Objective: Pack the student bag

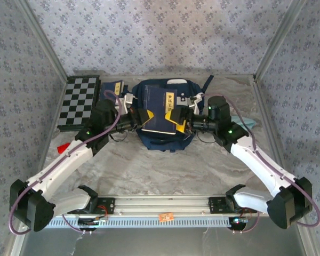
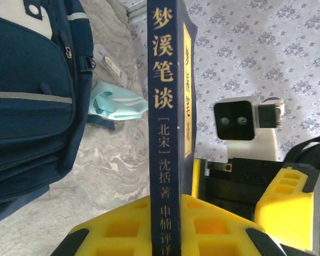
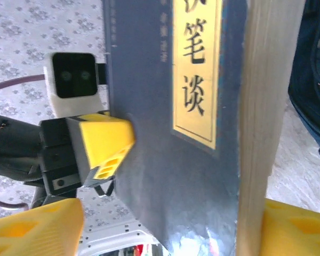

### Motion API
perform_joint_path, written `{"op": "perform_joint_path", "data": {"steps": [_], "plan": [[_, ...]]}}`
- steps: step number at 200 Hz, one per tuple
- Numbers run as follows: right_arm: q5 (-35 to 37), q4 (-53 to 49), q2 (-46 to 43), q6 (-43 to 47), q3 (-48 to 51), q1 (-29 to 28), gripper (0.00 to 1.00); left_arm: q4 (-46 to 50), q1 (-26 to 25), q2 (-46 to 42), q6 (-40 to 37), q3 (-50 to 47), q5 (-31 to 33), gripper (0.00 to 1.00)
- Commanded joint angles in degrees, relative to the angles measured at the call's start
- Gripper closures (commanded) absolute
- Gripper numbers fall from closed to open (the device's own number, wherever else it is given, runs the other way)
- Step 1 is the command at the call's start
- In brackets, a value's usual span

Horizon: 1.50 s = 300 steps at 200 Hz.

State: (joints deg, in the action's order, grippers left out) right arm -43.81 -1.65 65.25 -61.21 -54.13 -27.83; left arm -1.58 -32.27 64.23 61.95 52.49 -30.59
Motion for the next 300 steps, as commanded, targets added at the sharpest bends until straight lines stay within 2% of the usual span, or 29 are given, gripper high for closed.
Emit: {"op": "perform_joint_path", "data": {"steps": [1,41,56,85,103,136,151,161,175,188,240,262,300], "plan": [[-2.36,3.03,-1.16,-1.31,0.82,0.74,0.32,1.04,-0.23,0.02,-2.85,0.85,0.36,1.00],[-1.80,1.52,-0.24,0.82,1.36,0.54,0.56,3.34,-1.01,0.26,-4.34,0.31,1.31,1.00],[-2.54,-0.68,-0.13,2.15,1.22,0.95,0.69,5.39,-1.45,0.29,-5.18,0.57,2.19,1.00],[-1.22,-5.93,-1.42,5.25,0.89,1.63,0.89,10.35,-2.57,0.62,-9.24,2.41,2.88,1.00],[-1.19,-7.99,-2.25,6.00,0.78,2.49,1.00,11.55,-3.27,1.03,-11.24,3.36,2.90,0.80],[0.44,-17.79,-5.53,10.38,-1.09,5.03,1.00,17.88,-3.67,1.05,-19.34,6.08,5.67,0.46],[2.35,-26.05,-7.08,13.84,-2.86,6.76,1.00,22.29,-3.84,1.89,-27.14,7.90,8.91,0.38],[3.45,-30.96,-8.08,15.32,-3.51,7.94,1.00,27.67,-4.63,3.96,-33.23,10.84,13.87,0.34],[3.56,-35.53,-9.88,15.73,-3.17,10.34,1.00,35.22,-6.20,8.26,-41.36,16.20,20.48,0.32],[3.04,-37.88,-12.15,15.55,-2.14,12.51,1.00,37.41,-7.47,11.72,-47.54,18.97,23.59,0.30],[3.21,-48.68,-16.90,18.86,-0.82,21.36,1.00,34.34,-13.64,23.18,-69.10,24.33,29.78,0.27],[0.65,-48.19,-17.70,18.29,0.87,24.23,1.00,34.18,-15.14,28.46,-74.36,27.55,31.91,0.28],[-0.04,-47.62,-17.71,18.23,1.82,25.83,1.00,33.29,-15.19,36.47,-77.82,31.76,31.07,0.28]]}}
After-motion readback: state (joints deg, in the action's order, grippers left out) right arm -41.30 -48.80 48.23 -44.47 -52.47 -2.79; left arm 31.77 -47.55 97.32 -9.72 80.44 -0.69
